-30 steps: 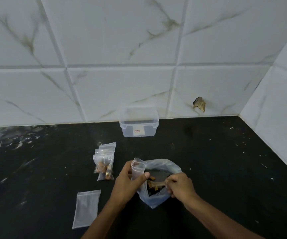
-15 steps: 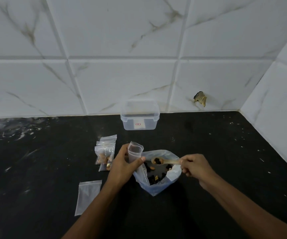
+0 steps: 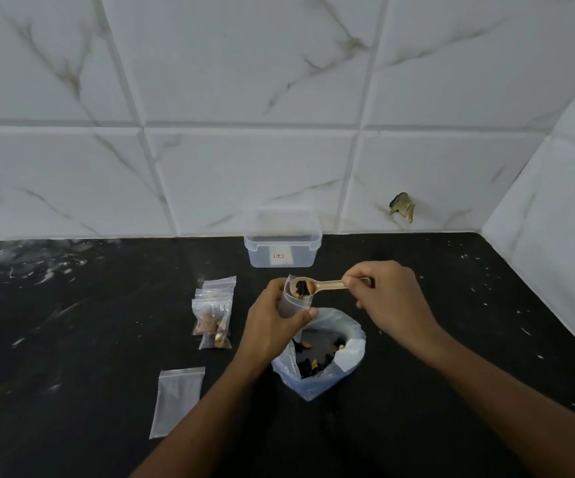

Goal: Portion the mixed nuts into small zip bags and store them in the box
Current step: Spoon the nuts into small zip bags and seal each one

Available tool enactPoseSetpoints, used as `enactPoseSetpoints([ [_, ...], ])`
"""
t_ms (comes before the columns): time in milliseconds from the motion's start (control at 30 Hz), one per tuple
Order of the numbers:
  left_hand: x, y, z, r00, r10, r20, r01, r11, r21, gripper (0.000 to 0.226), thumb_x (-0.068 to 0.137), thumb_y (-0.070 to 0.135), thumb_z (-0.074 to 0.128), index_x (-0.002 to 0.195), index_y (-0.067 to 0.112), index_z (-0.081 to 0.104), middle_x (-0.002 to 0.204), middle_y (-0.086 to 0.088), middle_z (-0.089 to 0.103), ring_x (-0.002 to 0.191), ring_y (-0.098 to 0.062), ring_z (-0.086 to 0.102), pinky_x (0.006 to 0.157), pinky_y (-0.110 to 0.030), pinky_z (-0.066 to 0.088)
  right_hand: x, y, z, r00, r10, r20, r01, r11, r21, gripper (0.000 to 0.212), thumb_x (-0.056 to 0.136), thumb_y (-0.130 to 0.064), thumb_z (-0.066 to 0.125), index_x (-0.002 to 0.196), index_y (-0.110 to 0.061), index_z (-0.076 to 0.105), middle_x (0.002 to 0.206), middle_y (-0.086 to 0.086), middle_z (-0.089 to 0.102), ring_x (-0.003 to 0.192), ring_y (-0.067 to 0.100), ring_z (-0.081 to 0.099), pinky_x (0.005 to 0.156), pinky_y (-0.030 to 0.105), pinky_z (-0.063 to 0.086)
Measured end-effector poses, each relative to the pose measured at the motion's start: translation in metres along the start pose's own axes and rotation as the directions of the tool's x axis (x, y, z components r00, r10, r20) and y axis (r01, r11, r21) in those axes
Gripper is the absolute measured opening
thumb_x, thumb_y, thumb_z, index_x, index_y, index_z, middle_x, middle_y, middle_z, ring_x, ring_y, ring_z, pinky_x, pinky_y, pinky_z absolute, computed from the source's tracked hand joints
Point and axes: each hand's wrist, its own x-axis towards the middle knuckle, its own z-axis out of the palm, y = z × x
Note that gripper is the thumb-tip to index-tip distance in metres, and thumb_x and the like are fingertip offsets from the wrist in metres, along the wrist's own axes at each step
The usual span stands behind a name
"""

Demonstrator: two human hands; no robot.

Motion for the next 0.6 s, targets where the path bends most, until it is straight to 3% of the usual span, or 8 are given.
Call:
enactPoseSetpoints([
  [67,-0.001,0.003,0.002,1.000,0.000,-0.001,0.000,1.000,-0.010,0.047,0.080,0.034,0.079,0.116,0.041,0.049,0.112,0.017,0.062,0.102,0.003,0.059,0.078,-0.009,0.046,-0.005,-0.004,0.010,0.982,-0.182,-0.040,0.176,0.976,-0.128,0.012,0.093,-0.015,0.060,0.091,-0.015,0.072,0.077,-0.001,0.065,0.067,0.009,0.059,0.063,0.021,0.049],
  [133,-0.002,0.003,0.004,1.000,-0.008,-0.009,0.008,0.999,-0.038,0.045,0.081,0.032,0.080,0.115,0.039,0.051,0.110,0.017,0.064,0.099,0.007,0.059,0.072,-0.003,0.045,-0.009,-0.004,0.021,0.942,-0.334,0.016,0.326,0.905,-0.274,0.006,0.089,-0.014,0.064,0.086,-0.014,0.069,0.077,0.000,0.060,0.062,0.011,0.055,0.057,0.027,0.050],
  [200,-0.002,0.002,0.005,1.000,-0.004,-0.018,0.003,0.998,-0.058,0.045,0.080,0.032,0.080,0.116,0.036,0.053,0.110,0.016,0.065,0.099,0.007,0.060,0.074,-0.002,0.045,-0.013,-0.003,0.026,0.885,-0.459,0.074,0.451,0.809,-0.377,0.005,0.081,-0.014,0.072,0.080,-0.013,0.067,0.072,0.001,0.058,0.055,0.005,0.045,0.047,0.018,0.040],
  [333,-0.002,0.001,0.004,1.000,-0.010,-0.017,0.009,0.996,-0.088,0.045,0.081,0.030,0.079,0.118,0.035,0.053,0.112,0.014,0.066,0.102,0.000,0.063,0.076,-0.003,0.046,-0.019,-0.003,0.027,0.793,-0.603,0.084,0.572,0.691,-0.442,0.009,0.075,-0.009,0.074,0.075,-0.011,0.065,0.065,0.003,0.055,0.055,0.004,0.030,0.049,0.015,0.028],
  [400,-0.002,0.001,0.003,1.000,-0.014,-0.021,0.012,0.996,-0.094,0.046,0.081,0.032,0.079,0.119,0.034,0.053,0.112,0.014,0.066,0.101,0.004,0.062,0.076,-0.003,0.046,-0.018,-0.001,0.025,0.803,-0.592,0.071,0.559,0.706,-0.436,0.006,0.079,-0.010,0.069,0.076,-0.012,0.064,0.067,0.002,0.054,0.053,0.005,0.035,0.046,0.016,0.034],
  [500,-0.003,-0.001,-0.001,0.998,-0.037,-0.047,0.031,0.994,-0.109,0.044,0.080,0.034,0.080,0.114,0.039,0.053,0.110,0.018,0.065,0.098,0.007,0.061,0.075,-0.010,0.048,-0.013,0.001,0.015,0.886,-0.460,-0.054,0.426,0.855,-0.296,0.003,0.086,-0.009,0.066,0.084,-0.011,0.068,0.074,0.001,0.058,0.057,0.011,0.052,0.049,0.025,0.048],
  [600,-0.008,-0.008,-0.009,0.997,-0.060,-0.039,0.055,0.991,-0.121,0.044,0.082,0.034,0.078,0.114,0.041,0.050,0.109,0.019,0.063,0.101,0.004,0.061,0.076,-0.014,0.049,-0.006,0.012,0.005,0.954,-0.270,-0.133,0.246,0.953,-0.175,0.009,0.088,-0.009,0.065,0.093,-0.011,0.072,0.077,-0.002,0.061,0.062,0.004,0.052,0.059,0.013,0.040],
])
